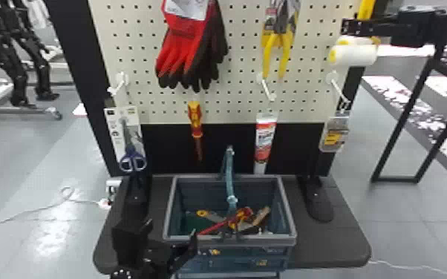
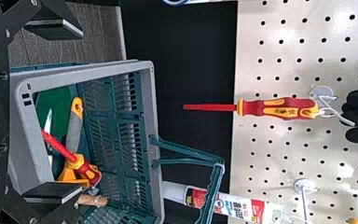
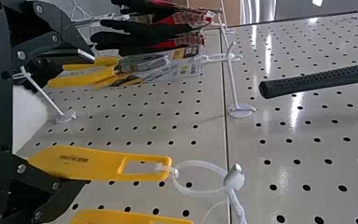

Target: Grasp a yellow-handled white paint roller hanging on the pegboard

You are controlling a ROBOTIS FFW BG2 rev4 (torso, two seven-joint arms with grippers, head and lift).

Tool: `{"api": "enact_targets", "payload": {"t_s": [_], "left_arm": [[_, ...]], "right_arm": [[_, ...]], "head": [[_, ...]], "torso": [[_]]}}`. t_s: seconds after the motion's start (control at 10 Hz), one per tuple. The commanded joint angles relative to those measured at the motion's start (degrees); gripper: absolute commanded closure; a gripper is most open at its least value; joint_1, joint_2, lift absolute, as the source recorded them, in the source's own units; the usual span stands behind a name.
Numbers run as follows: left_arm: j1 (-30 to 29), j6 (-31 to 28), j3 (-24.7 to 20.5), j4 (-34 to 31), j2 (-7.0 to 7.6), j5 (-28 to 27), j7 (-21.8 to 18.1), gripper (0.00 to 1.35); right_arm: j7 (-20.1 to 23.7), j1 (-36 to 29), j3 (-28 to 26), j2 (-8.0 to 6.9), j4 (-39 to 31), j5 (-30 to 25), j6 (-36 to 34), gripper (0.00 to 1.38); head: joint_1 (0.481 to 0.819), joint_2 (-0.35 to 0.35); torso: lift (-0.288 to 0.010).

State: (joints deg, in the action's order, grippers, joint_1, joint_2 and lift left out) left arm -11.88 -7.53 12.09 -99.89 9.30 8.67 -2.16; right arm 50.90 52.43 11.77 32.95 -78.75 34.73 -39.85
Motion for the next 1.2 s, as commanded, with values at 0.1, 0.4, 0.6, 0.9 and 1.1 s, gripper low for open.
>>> {"api": "enact_targets", "payload": {"t_s": [0.1,0.4,0.6,0.9,1.1], "left_arm": [[0.0,0.1,0.0,0.4,-0.34,-0.1,-0.4,0.15],[2.3,-0.1,1.1,2.7,-1.39,-0.7,-2.1,0.15],[3.0,-0.1,1.1,3.5,-2.27,-1.3,-3.1,0.15],[3.4,0.1,1.0,3.9,-2.8,-1.7,-3.6,0.15],[2.7,0.3,0.6,3.8,-2.8,-1.6,-3.7,0.15]], "right_arm": [[2.8,4.4,4.8,2.12,5.3,2.0,1.3,0.86],[16.8,13.7,13.3,5.63,17.1,3.2,4.3,1.2],[18.6,15.2,15.1,6.34,21.8,7.9,6.3,1.25],[19.0,15.7,17.3,6.34,22.1,9.5,7.2,1.29],[18.5,16.3,15.7,6.34,20.2,6.1,8.8,1.29]], "head": [[0.549,0.0],[0.549,0.0],[0.549,0.0],[0.549,0.0],[0.549,0.0]], "torso": [[-0.1],[-0.1],[-0.1],[-0.1],[-0.1]]}}
